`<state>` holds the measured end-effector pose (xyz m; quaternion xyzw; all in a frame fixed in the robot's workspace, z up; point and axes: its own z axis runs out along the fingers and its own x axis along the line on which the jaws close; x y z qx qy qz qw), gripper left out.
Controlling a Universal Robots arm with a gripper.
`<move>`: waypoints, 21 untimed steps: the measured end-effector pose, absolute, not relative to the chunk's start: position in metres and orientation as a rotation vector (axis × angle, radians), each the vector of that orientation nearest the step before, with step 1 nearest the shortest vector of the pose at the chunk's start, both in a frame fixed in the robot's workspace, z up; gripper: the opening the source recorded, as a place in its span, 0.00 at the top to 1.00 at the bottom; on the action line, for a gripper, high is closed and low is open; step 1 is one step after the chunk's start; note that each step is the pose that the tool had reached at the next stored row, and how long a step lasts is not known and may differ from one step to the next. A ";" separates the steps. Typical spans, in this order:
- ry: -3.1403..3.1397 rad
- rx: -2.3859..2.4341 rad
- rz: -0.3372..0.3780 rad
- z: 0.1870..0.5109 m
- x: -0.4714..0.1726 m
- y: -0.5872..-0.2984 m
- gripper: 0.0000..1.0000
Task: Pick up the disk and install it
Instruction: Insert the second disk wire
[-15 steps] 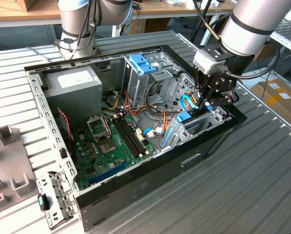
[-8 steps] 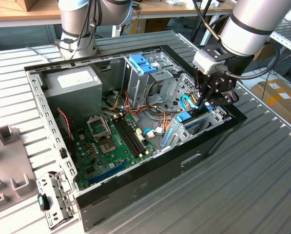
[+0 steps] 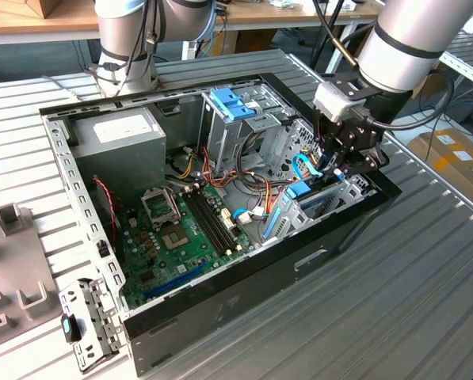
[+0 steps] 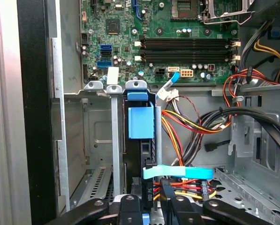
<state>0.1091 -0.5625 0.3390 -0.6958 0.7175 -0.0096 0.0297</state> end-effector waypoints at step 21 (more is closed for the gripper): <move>2.224 -2.157 -0.011 0.363 0.108 -0.562 0.70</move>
